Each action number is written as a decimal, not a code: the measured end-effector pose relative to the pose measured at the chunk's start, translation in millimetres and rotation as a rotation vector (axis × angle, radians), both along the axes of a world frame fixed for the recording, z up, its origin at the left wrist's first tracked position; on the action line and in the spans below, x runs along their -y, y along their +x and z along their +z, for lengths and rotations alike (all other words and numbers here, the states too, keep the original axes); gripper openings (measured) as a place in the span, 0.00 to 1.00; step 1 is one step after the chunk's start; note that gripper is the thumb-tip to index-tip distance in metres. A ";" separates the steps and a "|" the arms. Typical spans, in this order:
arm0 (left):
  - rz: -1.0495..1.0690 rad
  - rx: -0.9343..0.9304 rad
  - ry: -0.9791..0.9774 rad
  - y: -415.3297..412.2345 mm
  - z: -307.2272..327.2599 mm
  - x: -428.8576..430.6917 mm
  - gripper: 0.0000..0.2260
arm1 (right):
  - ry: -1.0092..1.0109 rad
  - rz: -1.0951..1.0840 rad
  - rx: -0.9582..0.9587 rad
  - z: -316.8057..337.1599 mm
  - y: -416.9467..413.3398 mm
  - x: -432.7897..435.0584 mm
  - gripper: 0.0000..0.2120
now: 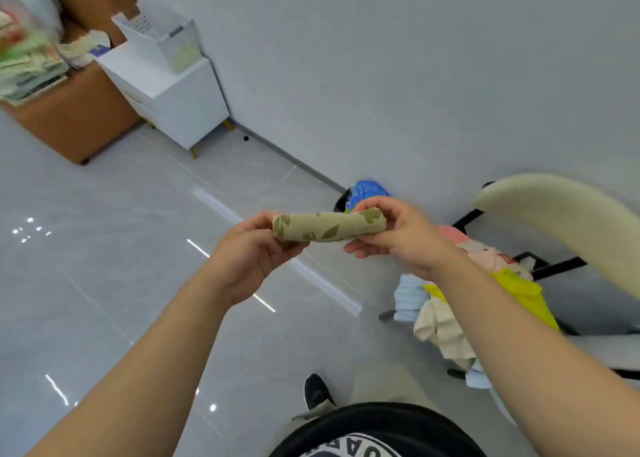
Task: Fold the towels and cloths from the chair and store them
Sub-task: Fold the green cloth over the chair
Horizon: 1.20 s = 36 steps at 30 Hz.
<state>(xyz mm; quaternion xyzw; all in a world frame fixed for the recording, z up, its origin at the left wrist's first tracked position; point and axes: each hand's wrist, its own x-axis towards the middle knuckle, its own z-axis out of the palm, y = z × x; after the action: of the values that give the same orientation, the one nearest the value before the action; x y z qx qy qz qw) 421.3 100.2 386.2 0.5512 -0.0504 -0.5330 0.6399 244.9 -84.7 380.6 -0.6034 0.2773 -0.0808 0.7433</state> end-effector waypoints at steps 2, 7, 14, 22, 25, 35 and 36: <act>0.077 -0.073 0.001 31.3 1.5 1.5 0.17 | 0.019 -0.006 0.020 -1.7 32.9 3.0 0.14; 0.064 -0.046 0.121 119.2 -18.1 24.2 0.10 | 0.152 0.031 0.020 -20.0 129.1 34.4 0.25; 0.046 0.108 0.277 284.0 -32.5 79.6 0.09 | 0.252 0.154 -0.107 -32.6 310.2 106.7 0.08; -0.149 0.267 0.420 488.0 -11.5 134.4 0.14 | -0.294 0.385 -0.288 -9.8 546.7 168.8 0.14; -0.211 0.351 0.452 564.9 -14.6 145.4 0.13 | -0.309 0.492 -0.370 -11.2 637.3 184.1 0.21; -0.317 0.364 0.465 842.3 -52.6 183.3 0.10 | -0.410 0.514 -0.528 -21.0 902.7 213.7 0.18; -0.322 0.378 0.470 867.2 -52.8 190.5 0.10 | -0.426 0.511 -0.536 -18.8 926.5 218.5 0.17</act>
<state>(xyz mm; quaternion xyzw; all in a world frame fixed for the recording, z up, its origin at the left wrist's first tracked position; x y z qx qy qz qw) 1288.5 -90.4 333.3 0.7575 -0.1303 -0.5127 0.3825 1171.3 -303.2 361.8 -0.7925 0.2792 0.2102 0.4998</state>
